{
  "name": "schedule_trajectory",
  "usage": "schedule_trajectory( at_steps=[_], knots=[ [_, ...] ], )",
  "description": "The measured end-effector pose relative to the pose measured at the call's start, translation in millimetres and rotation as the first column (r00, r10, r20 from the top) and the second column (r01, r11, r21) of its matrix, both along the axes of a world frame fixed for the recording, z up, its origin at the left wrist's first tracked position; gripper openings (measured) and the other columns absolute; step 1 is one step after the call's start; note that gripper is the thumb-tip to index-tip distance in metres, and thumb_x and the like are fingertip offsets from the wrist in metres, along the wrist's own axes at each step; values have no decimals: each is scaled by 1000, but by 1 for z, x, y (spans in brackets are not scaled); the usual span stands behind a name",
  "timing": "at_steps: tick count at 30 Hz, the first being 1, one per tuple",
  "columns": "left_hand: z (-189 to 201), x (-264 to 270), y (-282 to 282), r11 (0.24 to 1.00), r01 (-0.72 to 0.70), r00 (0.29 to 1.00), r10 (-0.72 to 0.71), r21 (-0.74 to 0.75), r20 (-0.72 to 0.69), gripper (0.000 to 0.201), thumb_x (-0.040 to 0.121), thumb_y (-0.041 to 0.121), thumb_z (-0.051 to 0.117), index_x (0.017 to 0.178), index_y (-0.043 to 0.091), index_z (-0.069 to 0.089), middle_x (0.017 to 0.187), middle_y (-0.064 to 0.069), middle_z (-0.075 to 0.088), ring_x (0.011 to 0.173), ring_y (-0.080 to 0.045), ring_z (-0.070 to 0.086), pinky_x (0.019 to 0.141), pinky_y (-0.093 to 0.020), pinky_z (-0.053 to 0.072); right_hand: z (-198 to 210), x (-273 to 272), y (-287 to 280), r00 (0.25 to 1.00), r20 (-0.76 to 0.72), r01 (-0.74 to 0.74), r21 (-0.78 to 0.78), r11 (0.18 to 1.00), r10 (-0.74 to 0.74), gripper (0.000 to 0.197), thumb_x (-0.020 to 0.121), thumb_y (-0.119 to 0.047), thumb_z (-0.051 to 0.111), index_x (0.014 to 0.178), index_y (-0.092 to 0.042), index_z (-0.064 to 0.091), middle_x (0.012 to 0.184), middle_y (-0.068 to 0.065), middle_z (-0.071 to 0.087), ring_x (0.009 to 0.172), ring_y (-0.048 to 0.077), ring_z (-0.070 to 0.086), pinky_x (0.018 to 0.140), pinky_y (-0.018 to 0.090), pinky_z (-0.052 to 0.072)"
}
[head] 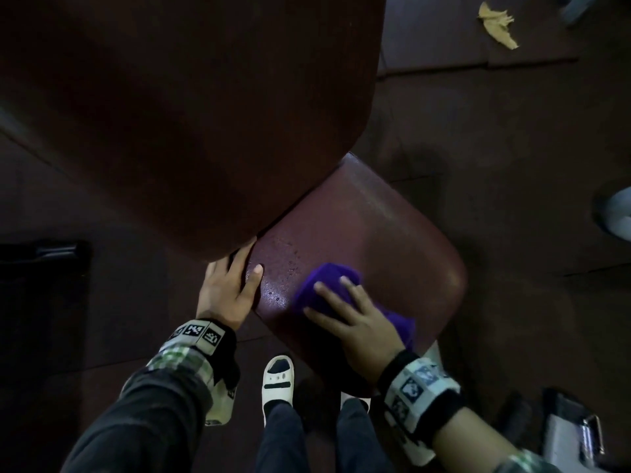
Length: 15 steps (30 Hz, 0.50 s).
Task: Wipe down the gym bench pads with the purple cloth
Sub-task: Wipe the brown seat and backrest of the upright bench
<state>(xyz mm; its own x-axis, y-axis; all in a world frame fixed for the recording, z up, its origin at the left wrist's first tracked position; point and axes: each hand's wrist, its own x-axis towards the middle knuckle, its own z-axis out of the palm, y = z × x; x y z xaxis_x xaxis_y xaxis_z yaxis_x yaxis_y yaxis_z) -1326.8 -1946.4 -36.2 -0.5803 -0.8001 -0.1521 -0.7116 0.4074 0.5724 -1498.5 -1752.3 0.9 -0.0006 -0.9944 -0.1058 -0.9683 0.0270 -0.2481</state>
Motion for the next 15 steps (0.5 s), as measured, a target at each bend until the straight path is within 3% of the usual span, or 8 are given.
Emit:
schedule_trajectory(
  at_steps=[4, 7, 11, 15],
  knots=[
    [0, 0, -1, 1000, 27, 1000, -28, -11, -13, 64, 89, 58, 29, 146, 30, 37, 147, -5, 41, 136, -26, 32, 111, -28, 20, -8, 18, 29, 957, 2, -289, -24, 957, 289, 46, 82, -29, 45, 124, -43, 53, 147, -10, 38, 131, 31, 40, 101, 46, 41],
    [0, -1, 1, 999, 38, 999, -39, -11, -12, 64, 89, 57, 30, 146, 30, 37, 146, -5, 42, 135, -27, 34, 111, -31, 23, -9, -9, 61, 936, -55, -349, -12, 937, 348, 57, 80, -28, 48, 134, -44, 40, 152, -9, 26, 137, 28, 30, 106, 44, 36],
    [1, -1, 2, 1000, 27, 1000, -27, -6, -12, 64, 89, 57, 29, 146, 30, 37, 143, -7, 44, 134, -27, 34, 110, -33, 25, -5, -45, 61, 984, -65, -163, 12, 987, 163, 75, 73, -19, 41, 142, -43, 27, 155, -2, 20, 137, 32, 26, 105, 50, 33],
    [3, 1, 0, 999, 38, 999, -38, -4, -8, 65, 89, 58, 27, 147, 30, 35, 145, -6, 41, 135, -27, 32, 110, -34, 26, 5, -32, 11, 997, -10, 74, 28, 997, -74, 71, 71, -10, 33, 136, -37, 38, 148, 5, 36, 132, 42, 34, 100, 55, 38]
  ],
)
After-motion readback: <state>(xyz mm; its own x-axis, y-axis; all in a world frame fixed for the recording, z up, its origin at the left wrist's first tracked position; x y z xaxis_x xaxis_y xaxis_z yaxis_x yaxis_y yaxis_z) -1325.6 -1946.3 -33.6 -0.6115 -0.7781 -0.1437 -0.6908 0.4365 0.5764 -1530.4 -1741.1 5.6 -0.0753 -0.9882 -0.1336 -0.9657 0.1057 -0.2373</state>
